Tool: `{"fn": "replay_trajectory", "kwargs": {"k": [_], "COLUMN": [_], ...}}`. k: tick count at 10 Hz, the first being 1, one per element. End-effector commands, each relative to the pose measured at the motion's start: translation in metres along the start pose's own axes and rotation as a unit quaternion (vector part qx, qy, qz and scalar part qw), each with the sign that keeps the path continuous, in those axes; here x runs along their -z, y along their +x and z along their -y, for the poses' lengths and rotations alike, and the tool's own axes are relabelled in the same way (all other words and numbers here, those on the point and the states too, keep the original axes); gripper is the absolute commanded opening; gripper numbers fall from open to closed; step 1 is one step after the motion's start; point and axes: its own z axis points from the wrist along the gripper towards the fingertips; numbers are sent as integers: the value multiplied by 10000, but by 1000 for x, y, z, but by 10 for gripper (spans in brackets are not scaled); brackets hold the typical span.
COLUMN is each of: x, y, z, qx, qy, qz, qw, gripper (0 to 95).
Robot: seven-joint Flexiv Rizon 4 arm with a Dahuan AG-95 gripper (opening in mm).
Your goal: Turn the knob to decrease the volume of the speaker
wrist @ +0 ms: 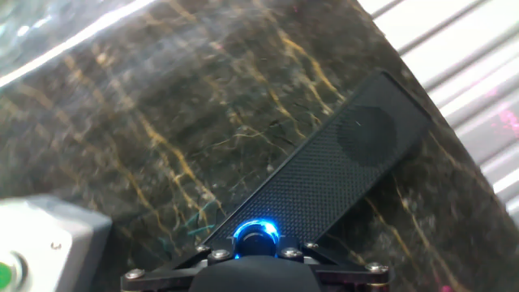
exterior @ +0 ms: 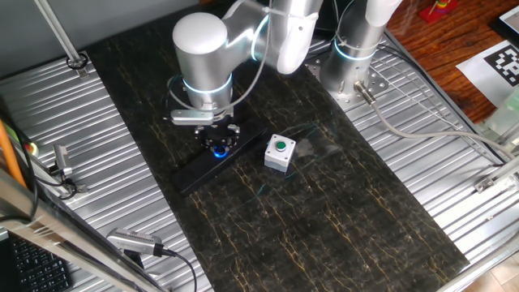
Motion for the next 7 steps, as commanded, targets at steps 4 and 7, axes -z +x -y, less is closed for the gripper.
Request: {"fn": "replay_trajectory", "kwargs": {"k": [4,7], "x": [0,0], "y": [0,0], "z": [0,0], "qx": [1012,1206], "qy": [54,74], "qz": [16,9], "qw": [9949,9927], "gripper": [190,190]}}
